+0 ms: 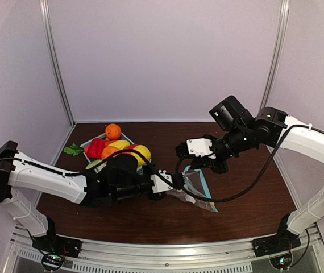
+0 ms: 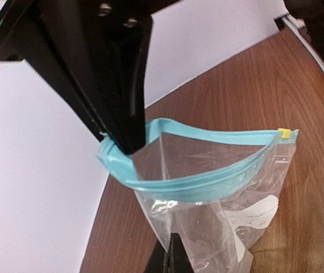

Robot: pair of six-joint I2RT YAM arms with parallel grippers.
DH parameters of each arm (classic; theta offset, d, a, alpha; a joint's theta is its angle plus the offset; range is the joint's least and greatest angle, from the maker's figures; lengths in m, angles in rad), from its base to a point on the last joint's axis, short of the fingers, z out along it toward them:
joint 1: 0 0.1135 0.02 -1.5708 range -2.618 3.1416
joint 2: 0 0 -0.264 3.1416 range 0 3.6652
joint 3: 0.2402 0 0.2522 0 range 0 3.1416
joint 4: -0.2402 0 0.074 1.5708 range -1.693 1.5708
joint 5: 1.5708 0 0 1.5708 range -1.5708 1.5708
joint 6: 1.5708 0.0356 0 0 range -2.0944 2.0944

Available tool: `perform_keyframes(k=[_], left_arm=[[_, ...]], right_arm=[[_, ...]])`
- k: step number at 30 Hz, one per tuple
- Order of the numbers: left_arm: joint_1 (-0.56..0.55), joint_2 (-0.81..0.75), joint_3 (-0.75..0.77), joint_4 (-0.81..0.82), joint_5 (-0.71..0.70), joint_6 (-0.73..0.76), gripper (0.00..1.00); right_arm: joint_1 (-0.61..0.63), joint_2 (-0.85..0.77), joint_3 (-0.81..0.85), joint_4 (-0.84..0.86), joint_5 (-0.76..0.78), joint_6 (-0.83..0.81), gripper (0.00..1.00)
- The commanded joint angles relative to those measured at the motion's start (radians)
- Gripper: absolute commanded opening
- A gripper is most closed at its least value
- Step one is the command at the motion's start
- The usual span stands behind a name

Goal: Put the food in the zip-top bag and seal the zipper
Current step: Adjust the zipper food storage bag at the center of the board.

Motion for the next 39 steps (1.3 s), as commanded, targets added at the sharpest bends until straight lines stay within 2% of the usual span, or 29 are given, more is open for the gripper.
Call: perform_keyframes(k=[1,8,12,13,19,25,28,32,35,39], left_arm=[[0.073,-0.029,0.056,0.001,0.206,-0.224,0.00],[0.100,-0.022,0.072,0.017,0.217,-0.342,0.00],[0.110,-0.029,0.072,0.015,0.197,-0.389,0.00],[0.112,-0.031,0.073,0.009,0.187,-0.395,0.00],[0.114,-0.046,0.043,0.041,0.175,-0.385,0.00],[0.113,-0.057,0.009,0.101,0.271,-0.336,0.00],[0.113,-0.059,-0.007,0.133,0.293,-0.328,0.00],[0.115,-0.057,0.001,0.141,0.327,-0.338,0.00],[0.114,-0.050,0.014,0.127,0.340,-0.349,0.00],[0.113,-0.045,0.026,0.111,0.347,-0.360,0.00]], right_arm=[[0.003,-0.024,-0.021,0.173,0.315,0.049,0.00],[0.002,-0.035,-0.051,0.304,0.554,0.133,0.00],[-0.003,-0.046,-0.067,0.342,0.616,0.148,0.00],[-0.010,-0.049,-0.059,0.329,0.592,0.166,0.01],[-0.115,-0.083,0.030,0.170,0.273,0.273,0.26],[-0.225,-0.135,-0.069,0.135,0.080,0.300,0.31],[-0.232,-0.152,-0.135,0.110,-0.051,0.255,0.37],[-0.232,-0.171,-0.227,0.134,-0.187,0.221,0.39],[-0.231,-0.164,-0.236,0.063,-0.306,0.118,0.43],[-0.231,-0.136,-0.226,0.002,-0.398,0.079,0.47]])
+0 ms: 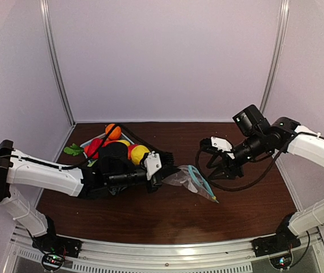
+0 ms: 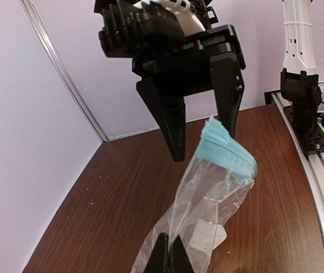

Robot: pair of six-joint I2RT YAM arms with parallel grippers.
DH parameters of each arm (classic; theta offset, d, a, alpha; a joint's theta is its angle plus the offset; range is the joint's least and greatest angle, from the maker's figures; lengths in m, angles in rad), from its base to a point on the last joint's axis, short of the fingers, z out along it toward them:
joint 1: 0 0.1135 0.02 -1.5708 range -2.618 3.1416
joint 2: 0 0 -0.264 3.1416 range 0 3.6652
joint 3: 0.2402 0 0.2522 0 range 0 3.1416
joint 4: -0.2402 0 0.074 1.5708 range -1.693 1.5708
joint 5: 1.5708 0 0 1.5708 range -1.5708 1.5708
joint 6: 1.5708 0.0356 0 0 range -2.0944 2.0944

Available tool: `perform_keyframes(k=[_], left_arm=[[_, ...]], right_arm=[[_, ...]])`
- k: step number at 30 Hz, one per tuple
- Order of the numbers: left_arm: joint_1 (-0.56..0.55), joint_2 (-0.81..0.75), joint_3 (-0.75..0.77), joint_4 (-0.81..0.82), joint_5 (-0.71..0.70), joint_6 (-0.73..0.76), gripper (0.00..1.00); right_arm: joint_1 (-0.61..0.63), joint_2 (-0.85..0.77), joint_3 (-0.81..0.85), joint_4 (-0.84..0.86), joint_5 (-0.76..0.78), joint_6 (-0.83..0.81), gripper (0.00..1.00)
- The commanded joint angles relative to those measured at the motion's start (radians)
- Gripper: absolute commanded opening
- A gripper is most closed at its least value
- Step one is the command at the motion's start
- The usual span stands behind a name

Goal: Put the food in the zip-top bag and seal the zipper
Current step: Adjust the zipper food storage bag at the center of the board, then pass from the left arm to the right

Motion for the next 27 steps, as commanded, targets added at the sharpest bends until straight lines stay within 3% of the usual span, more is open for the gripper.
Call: perform_keyframes(k=[1,4,18,24,27], left_arm=[[-0.003,-0.010,0.017,0.031,0.032,-0.017,0.00],[-0.003,-0.011,0.019,0.035,0.029,-0.030,0.00],[-0.002,-0.013,0.039,0.028,0.012,-0.081,0.00],[0.008,-0.015,0.035,0.049,-0.002,-0.143,0.00],[0.023,-0.023,0.026,0.069,0.006,-0.173,0.00]], right_arm=[[0.001,0.024,0.016,-0.084,-0.190,-0.078,0.48],[0.002,0.024,0.010,-0.059,-0.198,-0.054,0.54],[0.014,0.017,-0.020,0.010,-0.118,0.009,0.54],[0.013,0.008,-0.048,0.100,-0.008,0.069,0.48],[0.014,0.001,-0.055,0.118,0.011,0.080,0.38]])
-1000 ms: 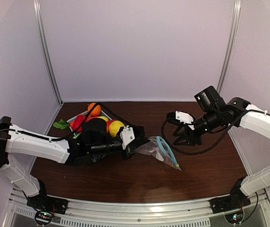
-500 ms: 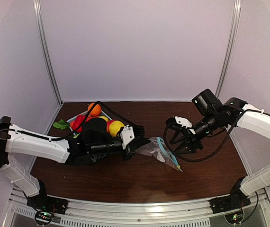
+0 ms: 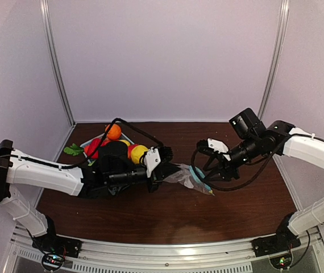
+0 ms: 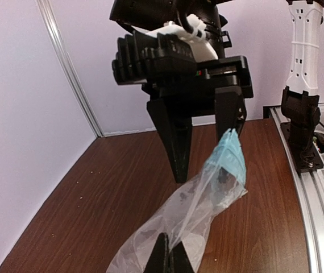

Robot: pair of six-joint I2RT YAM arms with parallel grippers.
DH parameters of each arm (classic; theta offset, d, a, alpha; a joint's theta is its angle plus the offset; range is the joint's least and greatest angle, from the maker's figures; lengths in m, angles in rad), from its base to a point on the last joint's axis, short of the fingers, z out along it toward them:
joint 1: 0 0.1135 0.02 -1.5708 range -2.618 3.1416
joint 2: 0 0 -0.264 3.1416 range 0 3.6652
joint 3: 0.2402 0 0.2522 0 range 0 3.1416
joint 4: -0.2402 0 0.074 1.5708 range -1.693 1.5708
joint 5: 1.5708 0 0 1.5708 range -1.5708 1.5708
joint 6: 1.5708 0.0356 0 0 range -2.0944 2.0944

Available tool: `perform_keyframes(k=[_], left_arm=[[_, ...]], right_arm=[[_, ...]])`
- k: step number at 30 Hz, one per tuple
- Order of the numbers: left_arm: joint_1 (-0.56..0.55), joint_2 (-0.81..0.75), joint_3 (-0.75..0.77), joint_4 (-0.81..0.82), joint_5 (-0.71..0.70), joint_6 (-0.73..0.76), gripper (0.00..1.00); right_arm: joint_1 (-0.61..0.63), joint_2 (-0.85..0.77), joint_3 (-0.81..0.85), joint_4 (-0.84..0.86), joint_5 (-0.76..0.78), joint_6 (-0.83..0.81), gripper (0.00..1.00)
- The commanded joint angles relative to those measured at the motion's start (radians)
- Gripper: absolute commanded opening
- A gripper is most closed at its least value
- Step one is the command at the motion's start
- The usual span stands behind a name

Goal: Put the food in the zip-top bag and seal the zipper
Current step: Pass from the left arm to the right

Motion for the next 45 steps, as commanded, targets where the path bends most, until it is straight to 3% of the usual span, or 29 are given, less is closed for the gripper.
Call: perform_keyframes(k=[1,6,15,16,20,24,27,29,31,33,36,40,45], left_arm=[[0.019,-0.025,0.011,0.072,-0.003,-0.063,0.00],[0.034,-0.037,-0.006,0.099,0.010,-0.090,0.00],[0.042,-0.038,-0.010,0.119,0.041,-0.130,0.00],[0.042,-0.037,-0.012,0.122,0.048,-0.131,0.00],[0.046,-0.026,-0.015,0.127,0.054,-0.136,0.00],[0.068,0.006,-0.020,0.154,-0.005,-0.155,0.00],[0.077,0.023,-0.004,0.158,-0.181,-0.211,0.27],[0.081,0.017,-0.002,0.170,-0.263,-0.204,0.39],[0.080,0.000,0.011,0.149,-0.362,-0.219,0.60],[0.082,-0.028,0.032,0.092,-0.455,-0.236,0.70],[0.085,-0.069,0.093,-0.067,-0.571,-0.259,0.76],[0.121,-0.078,0.266,-0.492,-0.639,-0.376,0.74],[0.170,-0.059,0.445,-1.005,-0.606,-0.563,0.79]], right_arm=[[0.005,-0.028,-0.021,0.063,0.072,0.041,0.33],[0.006,-0.043,-0.047,0.095,0.077,0.051,0.26],[0.005,-0.032,-0.038,0.131,0.107,0.076,0.28],[0.006,-0.030,-0.036,0.138,0.110,0.082,0.25],[0.001,-0.021,-0.019,0.144,0.107,0.104,0.00],[-0.032,-0.018,-0.005,0.143,0.115,0.131,0.00],[-0.076,-0.031,-0.001,0.146,0.170,0.160,0.00],[-0.105,-0.040,0.000,0.141,0.212,0.168,0.00],[-0.126,-0.047,0.002,0.140,0.289,0.181,0.00],[-0.144,-0.051,0.004,0.140,0.403,0.187,0.00],[-0.155,-0.063,0.005,0.167,0.655,0.197,0.00],[-0.170,-0.084,0.023,0.202,0.895,0.207,0.00],[-0.172,-0.007,0.061,0.147,0.998,0.171,0.00]])
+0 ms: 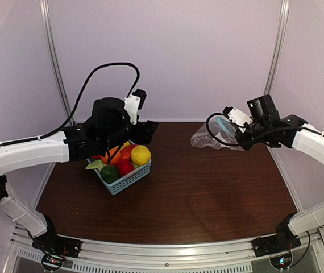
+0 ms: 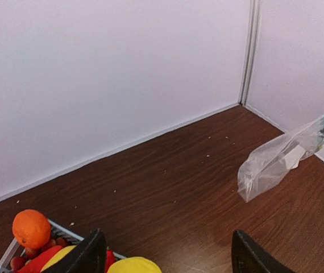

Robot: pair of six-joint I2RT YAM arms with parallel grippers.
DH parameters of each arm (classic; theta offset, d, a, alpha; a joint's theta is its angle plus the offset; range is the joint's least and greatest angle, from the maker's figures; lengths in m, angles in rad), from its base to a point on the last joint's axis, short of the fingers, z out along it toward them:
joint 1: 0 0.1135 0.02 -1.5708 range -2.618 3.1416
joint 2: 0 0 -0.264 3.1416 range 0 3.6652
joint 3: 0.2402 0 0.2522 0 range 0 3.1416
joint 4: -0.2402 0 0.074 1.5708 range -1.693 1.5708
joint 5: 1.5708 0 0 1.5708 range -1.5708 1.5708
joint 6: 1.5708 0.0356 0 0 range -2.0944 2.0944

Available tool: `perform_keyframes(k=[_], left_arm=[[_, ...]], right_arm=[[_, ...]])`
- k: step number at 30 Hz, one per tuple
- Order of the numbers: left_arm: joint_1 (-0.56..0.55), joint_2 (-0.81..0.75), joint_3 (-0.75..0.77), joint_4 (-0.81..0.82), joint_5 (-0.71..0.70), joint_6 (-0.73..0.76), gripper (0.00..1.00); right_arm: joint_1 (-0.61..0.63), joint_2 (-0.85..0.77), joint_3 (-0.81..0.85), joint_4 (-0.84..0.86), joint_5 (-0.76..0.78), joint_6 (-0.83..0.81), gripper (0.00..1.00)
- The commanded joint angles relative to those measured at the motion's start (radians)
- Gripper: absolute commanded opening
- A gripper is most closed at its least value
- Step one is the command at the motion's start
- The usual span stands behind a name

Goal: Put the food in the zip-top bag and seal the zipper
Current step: Pass from the left arm to the right, then pick up the fake fruit from the bin.

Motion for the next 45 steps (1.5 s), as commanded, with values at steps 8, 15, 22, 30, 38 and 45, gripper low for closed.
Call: perform_keyframes(k=[8,15,22,30,38,45], left_arm=[[0.111,-0.055,0.111,-0.940,0.045,-0.436,0.81],[0.142,-0.043,0.017,-0.936,0.093,-0.505,0.88],[0.189,0.010,-0.008,-0.930,0.110,-0.505,0.82],[0.194,0.057,-0.033,-0.928,0.120,-0.493,0.79],[0.194,0.014,-0.006,-0.938,0.155,-0.466,0.48],[0.194,-0.010,0.148,-1.081,0.207,-0.418,0.32]], right_arm=[[0.002,0.136,-0.001,0.000,-0.020,0.050,0.00],[0.027,0.223,0.026,-0.013,-0.155,0.080,0.00],[0.059,0.234,0.026,-0.017,-0.182,0.080,0.00],[0.060,0.215,0.019,-0.015,-0.180,0.076,0.00],[0.059,0.221,0.017,-0.016,-0.164,0.073,0.00],[0.057,0.189,0.069,-0.076,-0.110,0.056,0.00]])
